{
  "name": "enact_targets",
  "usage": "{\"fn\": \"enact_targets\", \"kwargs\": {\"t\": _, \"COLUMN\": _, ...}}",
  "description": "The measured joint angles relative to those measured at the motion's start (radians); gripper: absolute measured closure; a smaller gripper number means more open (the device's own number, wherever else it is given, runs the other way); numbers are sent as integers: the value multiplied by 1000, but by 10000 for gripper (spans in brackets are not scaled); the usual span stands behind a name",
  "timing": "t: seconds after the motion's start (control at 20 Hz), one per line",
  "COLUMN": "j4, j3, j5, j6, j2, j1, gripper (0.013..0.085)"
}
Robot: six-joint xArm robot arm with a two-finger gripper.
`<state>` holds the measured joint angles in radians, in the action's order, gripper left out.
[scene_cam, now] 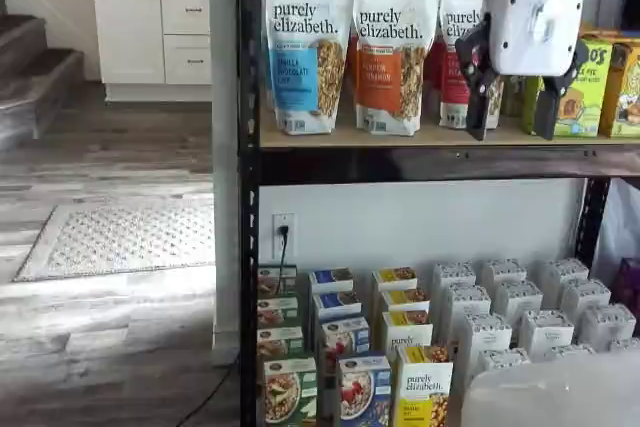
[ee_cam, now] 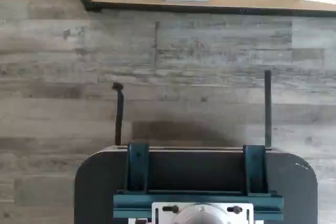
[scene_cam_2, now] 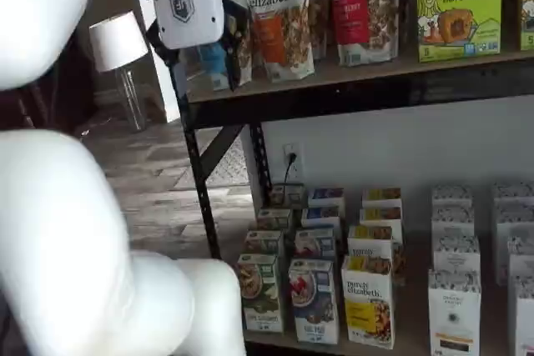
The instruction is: Pick up the blue and white box that is on the bottom shelf, the second box from the left
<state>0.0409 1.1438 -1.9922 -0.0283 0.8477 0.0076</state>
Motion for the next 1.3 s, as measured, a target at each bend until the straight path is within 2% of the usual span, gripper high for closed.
{"fn": "enact_targets", "kwargs": {"t": 0.05, "j4": 21, "j3": -2, "j5": 2, "j6": 10, "j2": 2, "j1": -18, "gripper": 130}}
{"fn": "enact_targets", "kwargs": {"t": 0.1, "j4": 78, "j3": -9, "j5": 8, "j6": 37, "j2": 9, "j1": -72, "gripper": 130}}
{"fn": "enact_targets", "kwargs": {"t": 0.15, "j4": 113, "j3": -14, "j5": 14, "j6": 54, "j2": 13, "j1": -103, "gripper": 130}}
{"fn": "enact_targets", "kwargs": {"t": 0.2, "j4": 122, "j3": -15, "j5": 16, "j6": 59, "j2": 14, "j1": -109, "gripper": 130}}
{"fn": "enact_targets", "kwargs": {"t": 0.4, "j4": 116, "j3": -21, "j5": 23, "j6": 62, "j2": 16, "j1": -106, "gripper": 130}}
{"fn": "enact_targets", "kwargs": {"t": 0.7, "j4": 91, "j3": -49, "j5": 49, "j6": 50, "j2": 18, "j1": -82, "gripper": 130}}
{"fn": "enact_targets", "kwargs": {"t": 1.3, "j4": 78, "j3": -218, "j5": 229, "j6": 53, "j2": 14, "j1": -62, "gripper": 130}}
